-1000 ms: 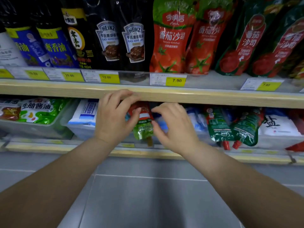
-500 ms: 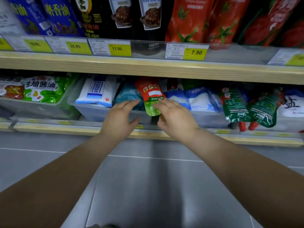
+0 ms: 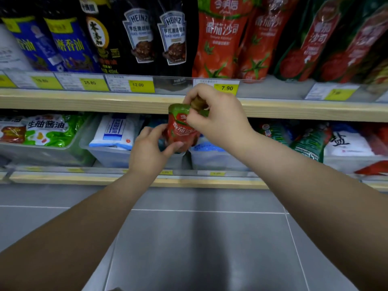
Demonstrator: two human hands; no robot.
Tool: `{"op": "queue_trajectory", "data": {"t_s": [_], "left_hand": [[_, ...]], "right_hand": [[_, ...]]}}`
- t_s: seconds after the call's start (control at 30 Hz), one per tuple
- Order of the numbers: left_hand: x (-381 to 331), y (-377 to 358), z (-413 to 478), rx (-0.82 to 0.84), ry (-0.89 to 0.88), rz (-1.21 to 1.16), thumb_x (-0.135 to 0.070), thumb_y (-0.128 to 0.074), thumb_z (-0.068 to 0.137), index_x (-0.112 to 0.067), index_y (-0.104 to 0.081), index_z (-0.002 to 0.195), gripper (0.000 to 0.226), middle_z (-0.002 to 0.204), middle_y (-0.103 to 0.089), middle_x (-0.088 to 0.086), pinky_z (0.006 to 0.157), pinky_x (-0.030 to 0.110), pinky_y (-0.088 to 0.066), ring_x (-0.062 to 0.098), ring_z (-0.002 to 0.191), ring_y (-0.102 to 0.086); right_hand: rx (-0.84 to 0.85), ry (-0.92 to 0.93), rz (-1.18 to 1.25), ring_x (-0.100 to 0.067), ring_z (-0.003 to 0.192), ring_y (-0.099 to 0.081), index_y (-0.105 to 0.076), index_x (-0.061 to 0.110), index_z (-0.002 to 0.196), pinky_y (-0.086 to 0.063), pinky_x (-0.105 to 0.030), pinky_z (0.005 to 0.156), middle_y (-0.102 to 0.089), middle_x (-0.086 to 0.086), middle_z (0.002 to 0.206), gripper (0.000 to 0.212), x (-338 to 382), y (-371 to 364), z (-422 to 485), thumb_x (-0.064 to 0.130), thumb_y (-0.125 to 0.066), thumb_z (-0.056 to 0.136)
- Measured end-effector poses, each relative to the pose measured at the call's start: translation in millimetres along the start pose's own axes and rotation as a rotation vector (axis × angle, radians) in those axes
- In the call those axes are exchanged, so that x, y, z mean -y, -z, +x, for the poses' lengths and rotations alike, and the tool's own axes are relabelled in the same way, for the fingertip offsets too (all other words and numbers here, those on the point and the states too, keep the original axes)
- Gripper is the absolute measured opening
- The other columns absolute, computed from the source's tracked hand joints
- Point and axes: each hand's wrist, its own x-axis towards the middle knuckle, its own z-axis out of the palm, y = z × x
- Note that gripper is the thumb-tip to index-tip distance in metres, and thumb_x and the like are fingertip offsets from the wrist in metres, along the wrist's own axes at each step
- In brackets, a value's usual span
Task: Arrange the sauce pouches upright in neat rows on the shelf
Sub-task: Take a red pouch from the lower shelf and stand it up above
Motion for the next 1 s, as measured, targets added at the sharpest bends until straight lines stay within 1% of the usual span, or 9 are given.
{"op": "queue_trajectory", "data": {"t_s": [0.1, 0.2, 0.3, 0.4, 0.57, 0.67, 0.83, 0.93, 1.0], "left_hand": [[-17, 11, -4, 0.035, -0.040, -0.075, -0.056, -0.072, 0.067, -0.017, -0.067, 0.107, 0.056, 0.094, -0.050, 0.005, 0.075, 0.026, -0.045, 0.016, 0.084, -0.054], [-41, 21, -9, 0.136, -0.086, -0.213, -0.065, -0.067, 0.061, -0.026, -0.068, 0.093, 0.050, 0.094, -0.057, -0.004, 0.076, 0.011, -0.041, 0.002, 0.084, -0.053], [-68, 27, -10, 0.206, 0.028, -0.460, -0.058, -0.073, 0.058, -0.034, -0.066, 0.088, 0.039, 0.090, -0.070, -0.011, 0.079, 0.021, -0.053, 0.003, 0.085, -0.064], [-89, 26, -3, 0.166, 0.084, -0.605, -0.049, -0.077, 0.057, -0.036, -0.067, 0.086, 0.034, 0.085, -0.072, -0.016, 0.074, 0.025, -0.056, 0.005, 0.083, -0.067], [-120, 20, 14, 0.084, 0.039, -0.709, -0.039, -0.078, 0.065, -0.033, -0.067, 0.088, 0.026, 0.082, -0.073, -0.017, 0.070, 0.019, -0.053, 0.003, 0.080, -0.067], [-139, 16, 28, 0.007, -0.027, -0.709, -0.036, -0.080, 0.070, -0.036, -0.067, 0.088, 0.022, 0.083, -0.072, -0.018, 0.073, 0.025, -0.055, 0.004, 0.081, -0.068], [-163, 10, 44, -0.069, -0.151, -0.648, -0.049, -0.077, 0.066, -0.036, -0.065, 0.104, 0.042, 0.103, -0.069, -0.014, 0.085, 0.034, -0.055, 0.005, 0.096, -0.065], [-173, 9, 52, -0.076, -0.249, -0.569, -0.053, -0.073, 0.066, -0.059, -0.055, 0.101, 0.039, 0.104, -0.061, -0.031, 0.089, 0.022, -0.048, -0.002, 0.102, -0.059], [-173, 8, 56, -0.109, -0.302, -0.453, -0.055, -0.071, 0.068, -0.056, -0.050, 0.114, 0.050, 0.109, -0.052, -0.035, 0.094, 0.020, -0.043, -0.002, 0.110, -0.053]], "right_hand": [[-0.009, -0.053, 0.177, -0.014, 0.079, -0.058, -0.062, 0.024, 0.101, -0.052, -0.043, 0.077, -0.056, 0.018, 0.077, 0.027, 4, 16, 14, 0.011, -0.059, 0.077], [-0.069, -0.072, 0.338, -0.015, 0.087, -0.061, -0.063, 0.018, 0.107, -0.053, -0.035, 0.082, -0.063, 0.006, 0.093, 0.033, 3, 30, 25, 0.002, -0.059, 0.078], [-0.121, -0.118, 0.463, -0.016, 0.087, -0.064, -0.062, 0.019, 0.108, -0.055, -0.034, 0.078, -0.067, -0.002, 0.096, 0.034, -2, 48, 35, 0.000, -0.060, 0.080], [-0.199, -0.170, 0.491, -0.015, 0.091, -0.065, -0.056, 0.020, 0.120, -0.057, -0.036, 0.079, -0.068, -0.006, 0.101, 0.040, -11, 68, 40, 0.010, -0.066, 0.082], [-0.310, -0.236, 0.420, 0.002, 0.100, -0.058, -0.039, 0.023, 0.134, -0.052, -0.022, 0.083, -0.058, 0.011, 0.112, 0.070, -22, 81, 20, 0.041, -0.073, 0.075], [-0.278, -0.284, 0.470, -0.006, 0.099, -0.063, -0.053, 0.019, 0.120, -0.054, -0.036, 0.088, -0.066, 0.006, 0.111, 0.053, -34, 77, 0, 0.042, -0.073, 0.076], [-0.307, -0.191, 0.567, -0.006, 0.092, -0.066, -0.063, 0.020, 0.101, -0.053, -0.028, 0.081, -0.071, 0.006, 0.098, 0.018, -44, 95, -7, 0.024, -0.068, 0.084], [-0.356, -0.147, 0.574, -0.006, 0.092, -0.066, -0.062, 0.024, 0.097, -0.053, -0.028, 0.082, -0.070, 0.007, 0.096, 0.017, -44, 108, -3, 0.013, -0.067, 0.084], [-0.403, -0.104, 0.589, -0.002, 0.091, -0.065, -0.060, 0.024, 0.096, -0.052, -0.021, 0.079, -0.068, 0.010, 0.095, 0.021, -43, 113, -1, 0.008, -0.066, 0.085]]}}
